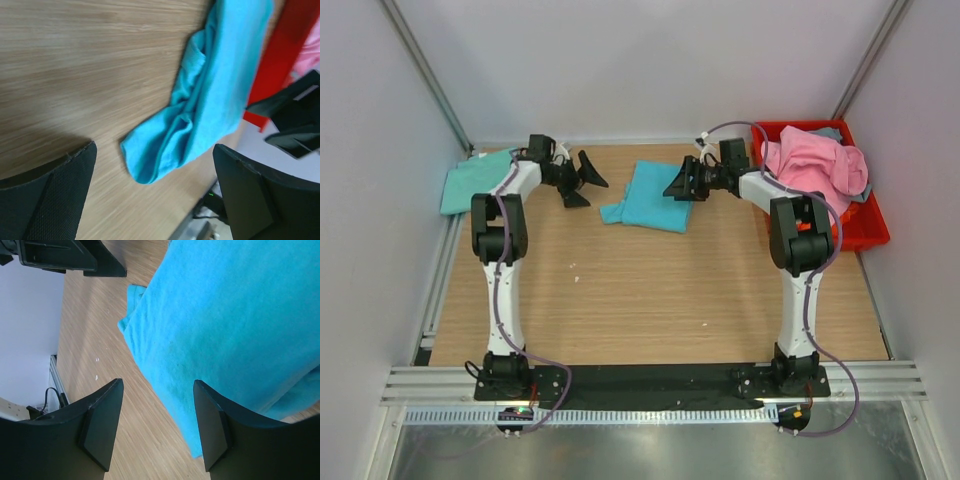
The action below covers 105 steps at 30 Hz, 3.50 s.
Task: Fold and stack the t-shirts
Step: Fold the tshirt, then neatly place the folded tshirt to the corner
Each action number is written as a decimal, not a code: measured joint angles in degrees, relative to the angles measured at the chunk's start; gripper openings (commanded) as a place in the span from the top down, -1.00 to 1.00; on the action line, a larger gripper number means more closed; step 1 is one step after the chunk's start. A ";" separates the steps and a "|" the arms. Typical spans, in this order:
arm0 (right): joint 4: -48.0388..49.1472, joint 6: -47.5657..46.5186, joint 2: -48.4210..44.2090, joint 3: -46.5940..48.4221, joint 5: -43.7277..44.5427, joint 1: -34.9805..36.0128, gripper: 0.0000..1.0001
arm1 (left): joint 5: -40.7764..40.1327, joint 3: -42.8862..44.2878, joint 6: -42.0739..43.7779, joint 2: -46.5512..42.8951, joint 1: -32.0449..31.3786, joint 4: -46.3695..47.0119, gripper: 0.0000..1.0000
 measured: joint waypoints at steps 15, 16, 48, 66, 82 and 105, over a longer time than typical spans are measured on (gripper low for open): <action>-1.53 -2.08 0.11 -1.22 0.44 -0.15 -0.29 | -15.28 8.50 9.49 0.96 -12.26 -9.73 -0.99; -1.60 -2.16 0.11 -1.55 0.44 -0.15 -0.29 | -15.23 9.25 9.53 1.44 -12.92 -9.86 -0.99; -5.18 -6.56 -1.07 -4.63 2.16 -0.46 -0.29 | 7.43 8.79 2.89 9.99 -13.42 -1.33 1.00; -16.20 -24.37 -37.48 -16.70 14.03 -0.74 -0.29 | -19.78 6.69 32.63 -4.72 -3.08 -31.76 1.00; -17.33 -25.07 -49.92 -26.36 15.30 -1.05 -0.31 | -34.12 30.03 39.45 -3.04 6.32 -40.89 1.00; -15.23 -24.70 -52.43 -31.10 14.53 -4.09 -0.31 | -50.25 33.77 46.38 -2.93 9.97 -37.99 1.00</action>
